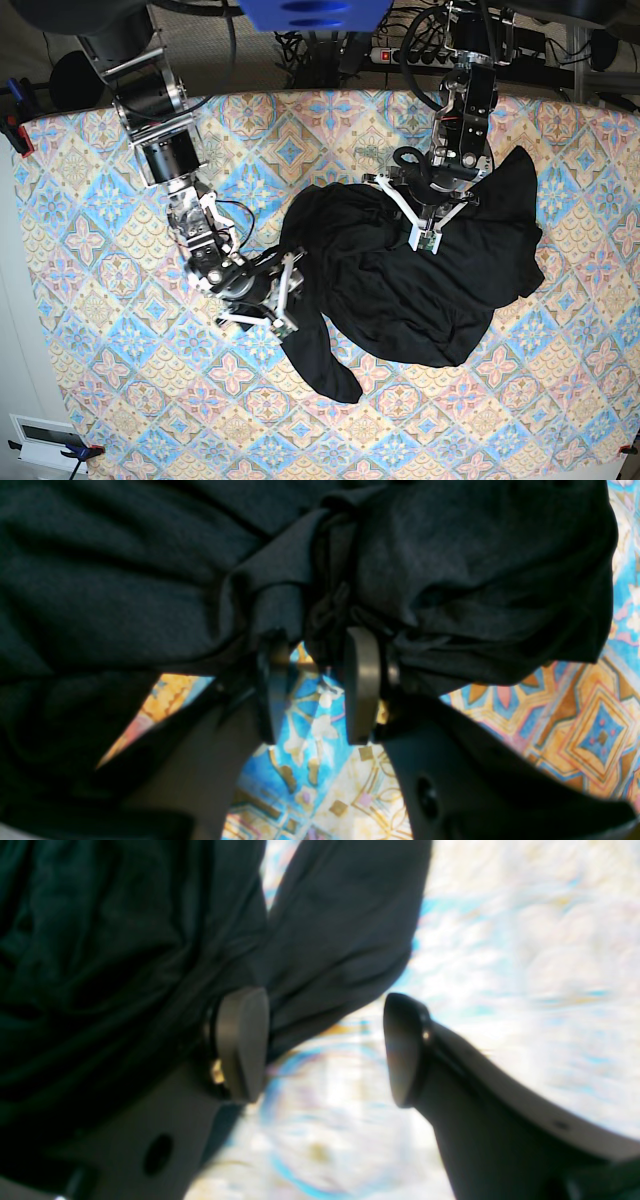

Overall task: Layout the t-shirt on the table in an organized manner, then fold the t-shirt properly
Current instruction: 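Pull a sleeve outward with the right gripper while the left holds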

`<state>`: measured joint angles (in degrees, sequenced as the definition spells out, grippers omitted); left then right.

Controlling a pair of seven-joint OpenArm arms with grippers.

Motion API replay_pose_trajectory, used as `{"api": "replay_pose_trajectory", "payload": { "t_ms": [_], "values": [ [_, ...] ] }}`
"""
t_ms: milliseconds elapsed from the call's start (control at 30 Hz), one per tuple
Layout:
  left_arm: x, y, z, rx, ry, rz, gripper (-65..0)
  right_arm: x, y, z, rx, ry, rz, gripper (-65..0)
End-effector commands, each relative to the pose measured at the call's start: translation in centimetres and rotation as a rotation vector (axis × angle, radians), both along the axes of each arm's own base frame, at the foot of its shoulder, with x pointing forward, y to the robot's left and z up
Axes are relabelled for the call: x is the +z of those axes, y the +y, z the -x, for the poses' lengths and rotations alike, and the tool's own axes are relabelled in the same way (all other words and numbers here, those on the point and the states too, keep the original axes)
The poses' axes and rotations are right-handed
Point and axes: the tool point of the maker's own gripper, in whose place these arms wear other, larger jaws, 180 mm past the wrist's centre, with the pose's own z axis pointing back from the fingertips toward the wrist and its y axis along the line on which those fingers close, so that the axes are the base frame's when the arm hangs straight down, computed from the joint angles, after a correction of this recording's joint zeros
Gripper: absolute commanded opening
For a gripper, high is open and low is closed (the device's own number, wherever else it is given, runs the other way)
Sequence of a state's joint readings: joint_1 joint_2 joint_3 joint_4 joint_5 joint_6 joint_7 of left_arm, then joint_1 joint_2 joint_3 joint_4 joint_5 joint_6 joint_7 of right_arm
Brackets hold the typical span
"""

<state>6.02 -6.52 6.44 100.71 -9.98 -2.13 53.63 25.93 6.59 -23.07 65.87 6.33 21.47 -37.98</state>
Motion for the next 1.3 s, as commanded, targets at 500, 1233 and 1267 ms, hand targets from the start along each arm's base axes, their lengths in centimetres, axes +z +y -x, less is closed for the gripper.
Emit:
{"api": "replay_pose_trajectory", "payload": {
  "t_ms": [500, 1233, 1267],
  "values": [
    [1.3, 0.0, -1.0, 0.003, -0.054, 0.008, -45.6, -2.7, -1.5, -0.5, -0.047, 0.055, -0.013, -32.4],
    [4.1, 1.7, -4.5, 0.088, -0.139, 0.033, -45.6, 3.0, -11.6, 5.9, -0.240, -0.098, 0.012, -65.0],
    [4.5, 1.9, -4.9, 0.104, -0.151, 0.041, -45.6, 3.3, -13.0, 6.8, -0.255, -0.107, 0.034, -65.0]
  ]
}}
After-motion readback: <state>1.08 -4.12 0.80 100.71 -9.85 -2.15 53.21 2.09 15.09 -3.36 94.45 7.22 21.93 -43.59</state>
